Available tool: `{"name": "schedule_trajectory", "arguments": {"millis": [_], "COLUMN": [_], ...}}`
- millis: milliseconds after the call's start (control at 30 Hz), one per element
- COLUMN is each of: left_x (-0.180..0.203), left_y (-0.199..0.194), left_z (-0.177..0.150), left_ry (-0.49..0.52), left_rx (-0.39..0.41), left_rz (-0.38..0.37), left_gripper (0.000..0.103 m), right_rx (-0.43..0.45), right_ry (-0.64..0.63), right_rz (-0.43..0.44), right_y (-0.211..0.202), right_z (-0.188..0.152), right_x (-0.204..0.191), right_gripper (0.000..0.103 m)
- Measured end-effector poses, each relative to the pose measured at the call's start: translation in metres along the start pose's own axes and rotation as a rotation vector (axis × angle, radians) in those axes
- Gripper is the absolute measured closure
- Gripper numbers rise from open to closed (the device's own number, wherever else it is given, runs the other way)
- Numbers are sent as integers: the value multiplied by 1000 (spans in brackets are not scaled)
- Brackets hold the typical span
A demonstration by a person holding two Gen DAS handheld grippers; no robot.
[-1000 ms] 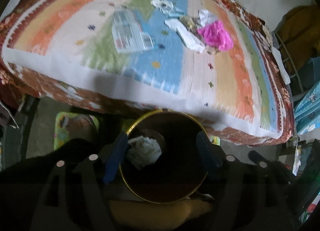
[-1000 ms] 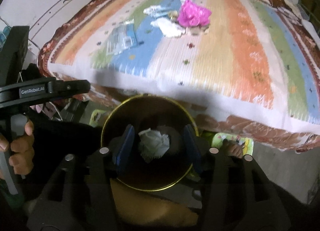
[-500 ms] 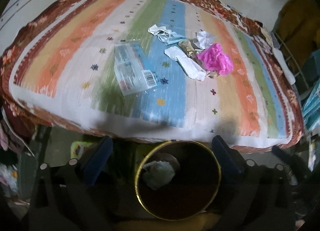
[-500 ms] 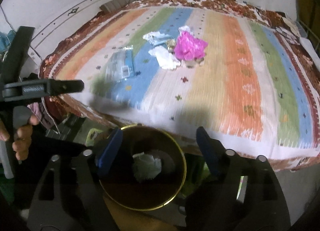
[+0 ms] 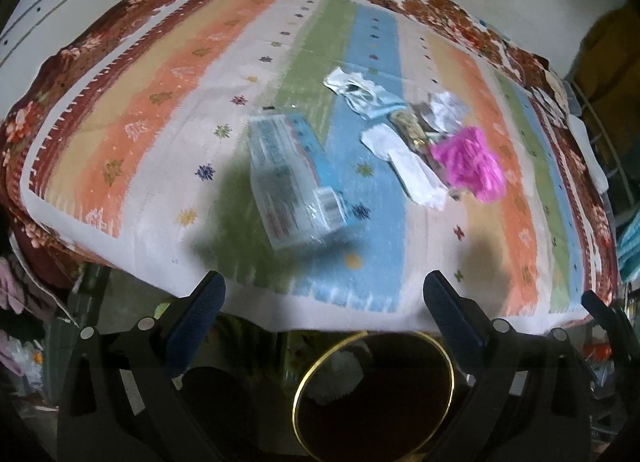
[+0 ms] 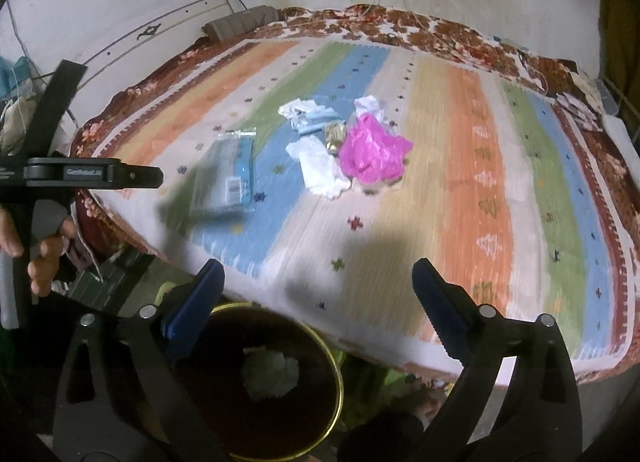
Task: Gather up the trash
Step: 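Move the left tool to the clear wrapper while the right tool reaches the pink bag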
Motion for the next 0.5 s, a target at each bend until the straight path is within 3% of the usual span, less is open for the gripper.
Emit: {"name": "schedule_trajectory", "arguments": {"millis": [500], "left_x": [-22], "left_y": [55], "left_z": [56], "left_ry": [17], "left_rx": [10], "left_rz": [81], "left_gripper": [6], "right_rx": [22], "right_ry": [-1], "right_rz": [-14], "right_y": [31], "right_z": [41], "right_x": [22], "right_gripper": [9]}}
Point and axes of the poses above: each gripper's, at about its wrist camera, not at the fingertips, and y roughly the way its jaws point, x to its right, z to its top, the point moved 8 cm from there along y, roughly the way its jaws point, and after that the axes turned 15 degrees about z, right-handed, at the moved point
